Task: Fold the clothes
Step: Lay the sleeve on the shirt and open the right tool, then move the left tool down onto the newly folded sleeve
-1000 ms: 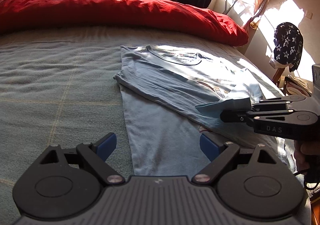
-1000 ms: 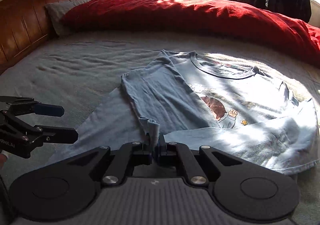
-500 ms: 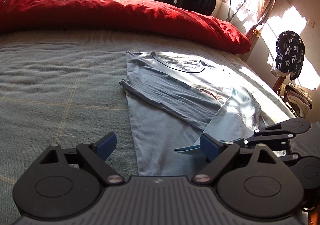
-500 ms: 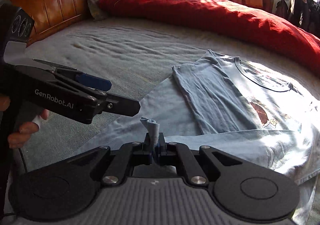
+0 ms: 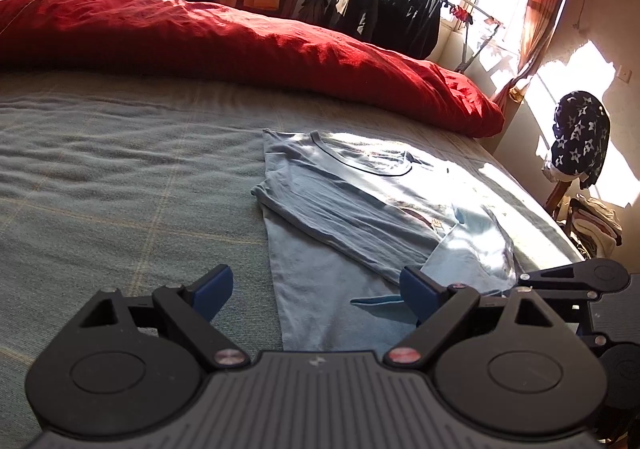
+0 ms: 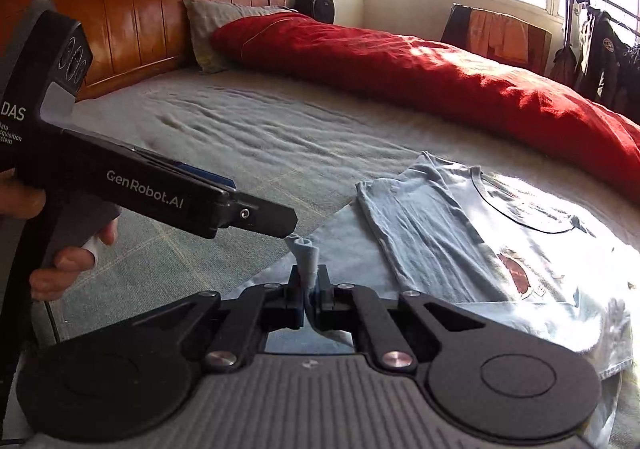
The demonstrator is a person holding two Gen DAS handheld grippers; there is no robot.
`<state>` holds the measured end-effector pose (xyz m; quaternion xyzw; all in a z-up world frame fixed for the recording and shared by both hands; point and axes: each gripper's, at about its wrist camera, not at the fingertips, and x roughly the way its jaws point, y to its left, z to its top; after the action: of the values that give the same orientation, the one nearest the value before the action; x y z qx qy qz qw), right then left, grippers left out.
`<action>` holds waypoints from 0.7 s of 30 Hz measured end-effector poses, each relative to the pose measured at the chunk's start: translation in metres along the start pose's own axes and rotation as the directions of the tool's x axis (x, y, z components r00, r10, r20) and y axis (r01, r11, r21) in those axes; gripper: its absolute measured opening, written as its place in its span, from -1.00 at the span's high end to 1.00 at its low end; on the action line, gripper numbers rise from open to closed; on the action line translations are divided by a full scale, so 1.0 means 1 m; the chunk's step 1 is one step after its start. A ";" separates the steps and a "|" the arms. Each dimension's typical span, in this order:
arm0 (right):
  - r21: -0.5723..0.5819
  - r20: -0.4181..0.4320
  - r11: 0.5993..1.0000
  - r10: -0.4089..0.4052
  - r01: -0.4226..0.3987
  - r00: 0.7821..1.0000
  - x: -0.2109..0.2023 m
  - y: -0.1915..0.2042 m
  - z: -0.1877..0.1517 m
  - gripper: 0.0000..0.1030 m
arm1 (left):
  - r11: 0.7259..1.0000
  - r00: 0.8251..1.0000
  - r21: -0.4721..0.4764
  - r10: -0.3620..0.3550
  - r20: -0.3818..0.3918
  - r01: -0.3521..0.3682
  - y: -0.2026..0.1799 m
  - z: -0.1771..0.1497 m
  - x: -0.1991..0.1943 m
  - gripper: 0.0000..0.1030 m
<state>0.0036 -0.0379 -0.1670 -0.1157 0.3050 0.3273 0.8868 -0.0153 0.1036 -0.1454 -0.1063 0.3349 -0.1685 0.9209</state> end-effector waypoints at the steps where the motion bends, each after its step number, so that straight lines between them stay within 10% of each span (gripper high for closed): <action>1: -0.010 -0.013 1.000 -0.002 0.002 1.000 0.001 0.002 -0.003 0.89 | 1.000 1.000 -0.008 -0.012 -0.002 0.012 0.001 0.000 0.001 -0.75; 11: -0.021 -0.135 0.999 0.024 -0.027 0.991 0.001 0.009 -0.033 0.27 | 0.990 0.988 -0.062 -0.132 -0.081 0.127 -0.004 -0.008 0.026 -0.75; 21: 0.086 -0.100 0.996 -0.025 0.034 0.995 -0.055 -0.013 -0.066 0.24 | 0.987 0.984 0.005 -0.163 -0.067 0.164 -0.025 -0.015 0.044 -0.61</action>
<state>-0.0514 -0.1027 -0.1849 -0.0972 0.3610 0.2943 0.8796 0.0007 0.0630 -0.1744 -0.1231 0.3547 -0.2485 0.8929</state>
